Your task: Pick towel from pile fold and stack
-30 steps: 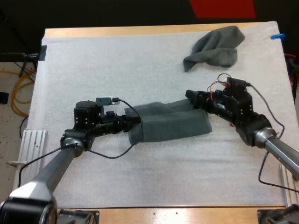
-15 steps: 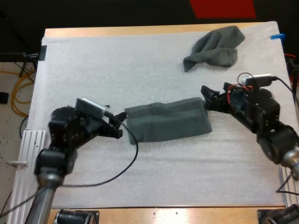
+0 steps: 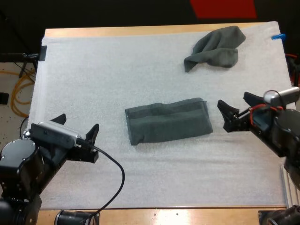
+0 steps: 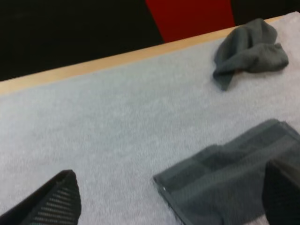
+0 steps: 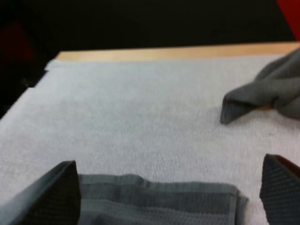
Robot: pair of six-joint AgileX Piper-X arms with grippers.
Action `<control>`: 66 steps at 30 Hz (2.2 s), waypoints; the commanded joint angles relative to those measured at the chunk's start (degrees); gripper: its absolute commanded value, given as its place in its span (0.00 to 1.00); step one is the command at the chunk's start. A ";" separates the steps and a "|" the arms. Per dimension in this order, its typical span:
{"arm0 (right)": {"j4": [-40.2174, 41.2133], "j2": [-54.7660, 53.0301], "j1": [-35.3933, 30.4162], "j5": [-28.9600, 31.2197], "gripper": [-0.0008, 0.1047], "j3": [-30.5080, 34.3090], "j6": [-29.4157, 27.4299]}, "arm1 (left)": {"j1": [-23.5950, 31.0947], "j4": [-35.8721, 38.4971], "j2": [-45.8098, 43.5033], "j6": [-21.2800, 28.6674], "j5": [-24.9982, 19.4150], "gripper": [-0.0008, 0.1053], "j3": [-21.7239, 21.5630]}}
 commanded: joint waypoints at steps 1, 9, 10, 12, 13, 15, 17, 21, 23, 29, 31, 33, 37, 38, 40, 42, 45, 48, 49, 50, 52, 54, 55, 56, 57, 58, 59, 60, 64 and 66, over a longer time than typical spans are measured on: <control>0.74 -1.36 0.02 0.05 0.72 -0.49 -1.07 | 0.02 1.72 0.09 0.28 -0.72 0.73 -0.17; 11.93 -0.92 0.02 6.82 0.72 -0.49 -1.05 | 0.02 7.30 0.30 0.28 -0.72 0.73 -0.16; 12.77 -0.27 0.02 6.82 0.72 -0.49 -1.05 | 0.02 7.40 0.30 0.28 -0.72 0.73 -0.16; 14.00 2.32 0.02 6.80 0.72 -0.49 -1.05 | 0.02 7.61 0.30 0.28 -0.72 0.73 -0.16; 14.09 3.25 0.02 6.57 0.72 -0.49 -1.05 | 0.02 7.71 0.30 0.28 -0.72 0.73 -0.16; 14.10 6.95 0.02 5.34 0.72 -0.49 -1.05 | 0.02 8.19 0.30 0.28 -0.72 0.73 -0.16; 14.10 9.86 0.02 3.84 0.72 -0.72 -0.50 | 0.02 8.84 0.30 0.28 -0.72 0.73 -0.16; 14.10 17.43 -1.55 -3.51 0.72 -2.29 0.99 | 0.02 10.48 0.30 0.28 -0.57 0.73 -0.16; 14.08 20.93 -3.76 -7.71 0.72 -3.39 1.13 | 0.02 10.89 0.30 0.28 -0.11 0.73 -0.16; 12.33 29.84 -13.46 -20.67 0.72 -5.29 0.85 | 0.02 10.90 0.46 0.28 -0.13 0.73 -0.16; 11.21 32.33 -15.95 -23.92 0.72 -5.28 0.84 | 0.02 10.90 0.45 0.28 -0.13 0.73 -0.16; 9.53 35.53 -18.98 -27.28 0.72 -5.28 0.84 | 0.02 10.90 0.45 0.28 -0.13 0.73 -0.16; 7.23 40.12 -21.45 -29.71 0.72 -5.28 0.96 | 0.02 10.90 0.60 0.28 -0.13 0.73 -0.16; 6.69 41.44 -21.69 -30.64 0.72 -5.28 0.97 | 0.02 10.90 0.70 0.28 -0.13 0.73 -0.16; 6.12 43.37 -21.66 -32.28 0.72 -5.28 0.97 | 0.02 10.90 1.27 0.28 0.00 0.73 -0.16; 5.05 45.81 -21.16 -34.32 0.72 -5.28 0.97 | 0.02 10.90 2.14 0.28 0.13 0.73 -0.14; 3.30 48.37 -20.55 -35.56 0.72 -5.31 1.22 | 0.02 10.90 3.29 0.16 2.07 0.73 0.57; 1.47 50.54 -20.46 -38.42 0.72 -5.31 3.24 | 0.02 10.90 4.22 -0.45 4.78 0.73 2.20; 1.21 50.83 -20.31 -38.88 0.72 -5.31 4.22 | 0.02 10.90 4.33 -0.65 5.12 0.73 2.60; 0.82 51.46 -20.18 -39.45 0.72 -5.31 5.16 | 0.02 10.90 4.55 -1.17 5.58 0.73 3.29; 0.48 52.06 -19.61 -39.52 0.72 -5.31 5.59 | 0.02 10.90 4.53 -1.28 5.79 0.73 3.95; 0.25 52.59 -18.44 -39.63 0.72 -5.31 6.10 | 0.02 10.90 4.53 -1.27 5.78 0.73 4.23; 0.26 52.84 -18.02 -39.63 0.72 -5.31 6.10 | 0.02 10.85 4.53 -1.27 5.78 0.73 4.20; 0.11 53.22 -17.34 -39.63 0.72 -5.31 6.11 | 0.02 10.54 4.53 -1.27 5.78 0.73 4.20; 0.00 53.52 -16.74 -39.61 0.72 -5.31 6.31 | 0.02 10.32 4.53 -1.27 5.78 0.73 4.20; -0.12 54.11 -15.93 -39.37 0.72 -5.31 6.75 | 0.02 10.12 4.53 -1.27 5.78 0.73 4.20; -0.13 54.85 -15.08 -38.94 0.72 -5.31 7.41 | 0.02 10.08 4.53 -1.27 5.78 0.73 4.20; -0.13 55.52 -14.59 -38.64 0.72 -5.31 8.03 | 0.02 10.09 4.53 -1.27 5.78 0.73 4.20; -0.13 57.80 -13.04 -39.07 0.72 -5.31 10.07 | 0.02 10.09 4.53 -1.27 5.81 0.73 4.20; -0.13 58.45 -12.47 -39.68 0.72 -5.31 10.22 | 0.02 10.09 4.53 -1.27 6.36 0.73 4.20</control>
